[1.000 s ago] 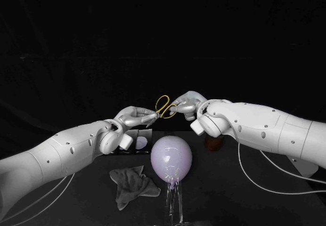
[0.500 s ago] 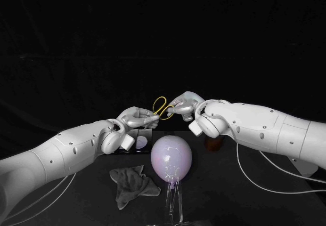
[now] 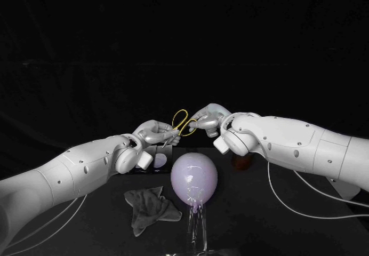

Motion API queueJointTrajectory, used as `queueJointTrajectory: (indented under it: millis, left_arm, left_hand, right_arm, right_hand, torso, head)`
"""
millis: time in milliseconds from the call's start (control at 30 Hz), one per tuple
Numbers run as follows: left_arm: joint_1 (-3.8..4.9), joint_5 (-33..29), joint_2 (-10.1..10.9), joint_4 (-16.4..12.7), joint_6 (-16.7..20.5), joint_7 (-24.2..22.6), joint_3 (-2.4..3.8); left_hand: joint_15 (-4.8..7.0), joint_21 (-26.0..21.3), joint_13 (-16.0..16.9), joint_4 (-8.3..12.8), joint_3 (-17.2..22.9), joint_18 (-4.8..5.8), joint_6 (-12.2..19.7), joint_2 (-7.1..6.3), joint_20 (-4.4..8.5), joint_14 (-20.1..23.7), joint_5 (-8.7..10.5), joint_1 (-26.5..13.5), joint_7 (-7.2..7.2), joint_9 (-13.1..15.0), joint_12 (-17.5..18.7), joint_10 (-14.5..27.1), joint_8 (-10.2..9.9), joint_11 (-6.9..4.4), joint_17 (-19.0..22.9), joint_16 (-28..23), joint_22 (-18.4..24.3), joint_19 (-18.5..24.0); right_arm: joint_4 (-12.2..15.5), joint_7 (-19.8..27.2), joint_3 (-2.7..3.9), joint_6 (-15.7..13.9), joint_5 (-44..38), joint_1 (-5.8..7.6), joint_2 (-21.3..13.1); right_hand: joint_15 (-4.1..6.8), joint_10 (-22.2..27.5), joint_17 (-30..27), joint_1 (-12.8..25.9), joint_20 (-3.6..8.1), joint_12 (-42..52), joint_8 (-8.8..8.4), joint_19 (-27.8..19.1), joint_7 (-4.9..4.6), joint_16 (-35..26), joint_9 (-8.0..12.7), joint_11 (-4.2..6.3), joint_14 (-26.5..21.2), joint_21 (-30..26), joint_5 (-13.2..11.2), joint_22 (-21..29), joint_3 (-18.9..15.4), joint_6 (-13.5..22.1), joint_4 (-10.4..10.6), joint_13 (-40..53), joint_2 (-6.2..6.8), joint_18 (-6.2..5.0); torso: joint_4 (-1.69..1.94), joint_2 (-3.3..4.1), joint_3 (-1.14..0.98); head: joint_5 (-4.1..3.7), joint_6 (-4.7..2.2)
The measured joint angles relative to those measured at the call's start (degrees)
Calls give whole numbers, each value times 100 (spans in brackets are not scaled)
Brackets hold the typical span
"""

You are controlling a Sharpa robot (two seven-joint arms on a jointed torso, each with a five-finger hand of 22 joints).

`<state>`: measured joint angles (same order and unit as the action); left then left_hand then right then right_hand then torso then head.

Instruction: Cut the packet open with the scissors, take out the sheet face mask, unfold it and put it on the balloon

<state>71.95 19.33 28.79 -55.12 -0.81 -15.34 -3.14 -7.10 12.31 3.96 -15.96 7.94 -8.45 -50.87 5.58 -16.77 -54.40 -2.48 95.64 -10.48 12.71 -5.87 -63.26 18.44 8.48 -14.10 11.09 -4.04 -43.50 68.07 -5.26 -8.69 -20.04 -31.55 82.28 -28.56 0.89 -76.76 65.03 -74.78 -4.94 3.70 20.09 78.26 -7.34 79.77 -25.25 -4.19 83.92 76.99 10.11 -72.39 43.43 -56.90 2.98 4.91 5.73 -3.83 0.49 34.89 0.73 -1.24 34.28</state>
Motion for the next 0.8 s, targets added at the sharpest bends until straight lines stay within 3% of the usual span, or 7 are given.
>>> queueJointTrajectory:
  millis: [100,300,433,500,567,600,800]
  left_arm:
    - [1,2,-4,4,13,-12,0]
    - [1,12,-8,-1,21,-24,0]
    - [-1,27,-7,-4,22,-24,-1]
    - [-1,30,-2,-5,26,-24,-1]
    - [-1,31,6,-4,32,-24,-1]
    - [-1,33,9,-4,36,-24,-1]
    - [-1,43,18,-6,42,-7,-3]
  left_hand:
    - [42,24,-6,16,292,0,-98,-57,10,-144,9,129,57,65,-14,-152,93,-8,-34,38,-7,-127]
    - [94,24,-25,-238,577,3,-174,-183,18,-275,-22,139,94,228,92,-354,251,11,-94,38,3,-177]
    - [115,-17,-25,-243,1204,3,-174,-414,18,-339,-29,-82,94,352,166,-469,358,2,-138,21,8,-219]
    - [97,-17,-26,-254,1225,4,-174,-461,18,-359,-29,-129,94,397,172,-494,369,-7,-153,11,8,-219]
    - [116,-46,-26,-237,1447,4,-174,-537,18,-381,-29,-205,94,452,172,-496,409,-8,-174,11,8,-219]
    - [117,-56,-25,-238,1448,4,-174,-547,5,-398,-29,-216,94,462,171,-547,420,-26,-180,-4,8,-231]
    - [117,-61,-24,-226,1849,5,-149,-703,17,-399,-29,-357,115,632,193,-568,531,-38,-222,-45,7,-259]
  right_arm:
    - [-4,0,-1,6,-1,-3,1]
    - [-31,-2,-2,30,-2,-4,3]
    - [-70,6,-1,105,11,-4,17]
    - [-90,33,-1,170,15,-4,28]
    - [-106,67,-4,228,15,-4,29]
    - [-108,101,-6,271,15,-3,28]
    - [-54,379,-19,481,-45,-2,-52]
  right_hand:
    - [0,0,0,-1,0,0,-2,0,0,0,0,0,0,0,21,0,0,0,-1,0,0,1]
    - [0,0,-25,31,-5,-1,-7,-36,-1,0,-1,0,-1,-37,22,44,5,2,-6,-1,-33,3]
    - [-72,308,-450,210,-72,-5,-95,-395,-138,-202,-40,-3,-12,-409,65,475,-140,289,-121,-78,-35,-72]
    - [-230,761,-1240,461,-170,-6,-324,-1015,-290,-655,42,-160,-297,-1078,50,1234,-443,655,-41,-125,160,-246]
    - [-387,1383,-2812,546,-324,-6,-599,-2184,-424,-1828,160,-335,-1283,-2373,-97,2474,-816,1030,-54,-125,364,-503]
    - [-442,1586,-3197,543,-385,-6,-720,-2540,-425,-2303,206,-379,-1701,-2820,-130,2795,-967,1210,-70,-126,430,-558]
    - [-716,1958,-4226,453,-704,97,-904,-3487,-376,-4157,253,-566,-3080,-4514,-172,3915,-1454,1481,-145,-117,523,-598]
  torso:
    - [-2,3,-1]
    - [-3,4,-1]
    - [-3,3,0]
    - [-3,-1,-1]
    - [-2,-2,-1]
    - [-2,-3,-2]
    - [-1,-5,-3]
  head:
    - [3,8]
    - [-1,28]
    - [-2,30]
    - [4,31]
    - [8,35]
    - [9,36]
    - [31,34]
